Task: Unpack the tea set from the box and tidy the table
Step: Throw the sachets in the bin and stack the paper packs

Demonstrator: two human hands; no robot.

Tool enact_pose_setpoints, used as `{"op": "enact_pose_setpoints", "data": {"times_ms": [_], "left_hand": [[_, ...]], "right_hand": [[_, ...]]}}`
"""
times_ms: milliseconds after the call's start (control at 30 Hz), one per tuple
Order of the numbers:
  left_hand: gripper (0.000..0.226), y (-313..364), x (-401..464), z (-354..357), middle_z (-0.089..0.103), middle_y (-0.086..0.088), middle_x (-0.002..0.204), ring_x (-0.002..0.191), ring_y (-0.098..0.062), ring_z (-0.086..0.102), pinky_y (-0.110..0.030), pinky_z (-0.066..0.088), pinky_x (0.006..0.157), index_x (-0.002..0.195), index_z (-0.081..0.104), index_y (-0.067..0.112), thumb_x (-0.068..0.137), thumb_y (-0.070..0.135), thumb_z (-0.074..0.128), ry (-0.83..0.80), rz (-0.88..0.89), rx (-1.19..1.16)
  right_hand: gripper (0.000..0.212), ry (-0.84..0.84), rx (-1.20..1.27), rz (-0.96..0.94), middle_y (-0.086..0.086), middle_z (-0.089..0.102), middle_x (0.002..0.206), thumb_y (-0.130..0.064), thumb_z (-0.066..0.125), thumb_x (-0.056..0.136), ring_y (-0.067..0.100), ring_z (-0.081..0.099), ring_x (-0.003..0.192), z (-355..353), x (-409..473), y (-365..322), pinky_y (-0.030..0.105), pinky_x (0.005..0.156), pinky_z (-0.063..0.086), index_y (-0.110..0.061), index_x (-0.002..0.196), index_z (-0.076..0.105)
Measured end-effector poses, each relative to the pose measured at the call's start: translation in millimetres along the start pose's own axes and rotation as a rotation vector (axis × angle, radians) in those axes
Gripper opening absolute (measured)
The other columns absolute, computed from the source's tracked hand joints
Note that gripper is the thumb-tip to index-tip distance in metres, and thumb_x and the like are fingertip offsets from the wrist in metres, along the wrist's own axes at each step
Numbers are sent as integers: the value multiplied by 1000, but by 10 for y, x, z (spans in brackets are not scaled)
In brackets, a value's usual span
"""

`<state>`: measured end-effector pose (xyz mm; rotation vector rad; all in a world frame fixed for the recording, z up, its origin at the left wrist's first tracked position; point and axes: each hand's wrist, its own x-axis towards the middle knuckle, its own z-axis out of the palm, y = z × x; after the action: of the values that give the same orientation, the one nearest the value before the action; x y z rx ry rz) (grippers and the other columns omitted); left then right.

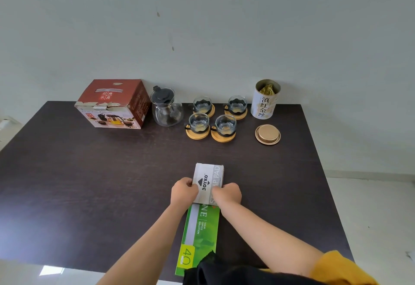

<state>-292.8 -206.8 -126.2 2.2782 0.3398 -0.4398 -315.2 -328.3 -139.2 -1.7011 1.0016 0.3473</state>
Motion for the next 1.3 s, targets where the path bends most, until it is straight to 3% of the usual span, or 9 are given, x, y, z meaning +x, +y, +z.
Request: {"op": "enact_pose_setpoints", "data": {"times_ms": [133, 333, 533, 633, 733, 900, 1033, 1133, 1300], "left_hand": [[18, 16, 16, 3, 67, -3, 79, 72, -18, 57, -25, 42, 58, 81, 66, 15, 81, 9, 49, -15, -48, -66], [23, 57, 26, 18, 71, -1, 84, 82, -20, 66, -34, 55, 73, 88, 70, 15, 79, 8, 51, -20, -146, -237], [21, 274, 39, 49, 70, 3, 87, 83, -16, 66, -36, 56, 79, 96, 68, 16, 80, 11, 56, -5, -102, -310], [19, 470, 48, 134, 71, 4, 87, 83, -15, 67, -37, 56, 80, 95, 68, 19, 80, 14, 58, -27, -59, -312], [18, 694, 67, 286, 71, 5, 87, 83, -14, 67, -35, 56, 78, 95, 69, 19, 81, 14, 58, -51, -22, -298], [16, 1087, 94, 670, 70, 5, 90, 86, -13, 65, -34, 54, 81, 95, 70, 18, 83, 17, 58, -97, 41, -264], [15, 1510, 114, 983, 64, 10, 79, 82, -14, 62, -34, 52, 81, 76, 60, 27, 85, 16, 59, -148, 102, -282], [23, 1856, 179, 1201, 67, 5, 76, 77, -15, 61, -38, 53, 78, 66, 62, 25, 85, 13, 57, -250, 137, -298], [13, 2410, 375, 1532, 69, 4, 83, 81, -15, 64, -33, 52, 77, 81, 66, 20, 86, 18, 55, -331, 178, -294]], "right_hand": [[28, 0, -33, -15, 12, 67, 97, -25, 61, 71, 26, 67, 75, -2, -10, -18, 18, 36, 33, -5, 91, 67], [25, 0, -7, -1, 7, 70, 87, -33, 59, 60, 25, 68, 71, 9, 105, 61, 36, 65, 59, -16, 73, 71], [12, -4, 177, -67, 3, 72, 79, -17, 63, 79, 17, 69, 65, -226, 21, -47, 27, 53, 54, -12, 87, 71], [16, 76, 248, -75, 6, 68, 92, -22, 68, 79, 20, 68, 73, -374, 96, -76, 34, 65, 58, -15, 93, 62], [20, 116, 295, -73, 0, 65, 85, -19, 69, 81, 18, 66, 75, -636, 172, -125, 36, 71, 57, -13, 98, 59], [26, 225, 277, -108, 0, 67, 95, -22, 69, 81, 19, 66, 82, -1110, 382, -209, 31, 69, 53, -14, 103, 60], [22, 302, 244, -173, 3, 65, 99, -19, 65, 84, 15, 62, 79, -1548, 588, -276, 20, 54, 41, -11, 104, 61], [22, 377, 232, -186, 4, 65, 101, -21, 64, 85, 18, 62, 85, -1855, 783, -344, 24, 66, 43, -11, 104, 63], [17, 436, 146, -228, 4, 66, 92, -19, 60, 88, 20, 60, 80, -2308, 1197, -634, 26, 67, 40, -8, 99, 65]]}}
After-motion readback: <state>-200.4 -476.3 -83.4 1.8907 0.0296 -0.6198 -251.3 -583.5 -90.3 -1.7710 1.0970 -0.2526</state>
